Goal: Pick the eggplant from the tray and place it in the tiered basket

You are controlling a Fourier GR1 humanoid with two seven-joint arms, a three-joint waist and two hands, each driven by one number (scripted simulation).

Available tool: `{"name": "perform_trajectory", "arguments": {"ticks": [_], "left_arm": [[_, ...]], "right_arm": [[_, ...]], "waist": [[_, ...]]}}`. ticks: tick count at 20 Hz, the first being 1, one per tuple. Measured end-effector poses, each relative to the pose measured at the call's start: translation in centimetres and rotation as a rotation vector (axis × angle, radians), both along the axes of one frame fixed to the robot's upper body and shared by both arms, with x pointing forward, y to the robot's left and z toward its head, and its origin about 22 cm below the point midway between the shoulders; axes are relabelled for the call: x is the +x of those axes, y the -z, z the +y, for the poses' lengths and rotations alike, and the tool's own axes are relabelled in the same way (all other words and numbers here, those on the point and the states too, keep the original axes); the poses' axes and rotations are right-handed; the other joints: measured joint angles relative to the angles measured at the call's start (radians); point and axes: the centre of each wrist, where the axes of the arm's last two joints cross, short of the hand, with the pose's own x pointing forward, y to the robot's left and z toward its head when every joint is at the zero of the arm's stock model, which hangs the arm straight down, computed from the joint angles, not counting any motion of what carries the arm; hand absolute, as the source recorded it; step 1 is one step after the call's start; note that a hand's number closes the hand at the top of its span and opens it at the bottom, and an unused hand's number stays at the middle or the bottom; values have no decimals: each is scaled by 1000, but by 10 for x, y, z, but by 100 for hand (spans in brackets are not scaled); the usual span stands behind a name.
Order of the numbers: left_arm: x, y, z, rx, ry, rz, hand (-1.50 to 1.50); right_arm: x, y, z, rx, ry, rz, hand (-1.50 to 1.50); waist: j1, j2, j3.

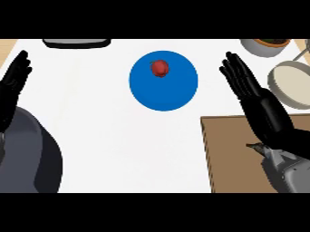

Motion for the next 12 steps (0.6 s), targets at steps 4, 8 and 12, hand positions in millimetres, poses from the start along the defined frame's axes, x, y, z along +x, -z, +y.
{"name": "perform_trajectory", "arguments": {"ticks": [4,8,12], "left_arm": [[-6,28,-26,-81,79,28,0],[-9,41,-58,-200,203,44,0],[-11,48,-72,-241,266,52,0]], "right_arm": [[-2,30,-5,-100,-61,155,-150],[-7,68,-19,-338,-102,338,-150],[-21,111,-30,-308,-156,454,-150]], "waist": [[12,-4,3],[24,-5,15],[21,-12,29]]}}
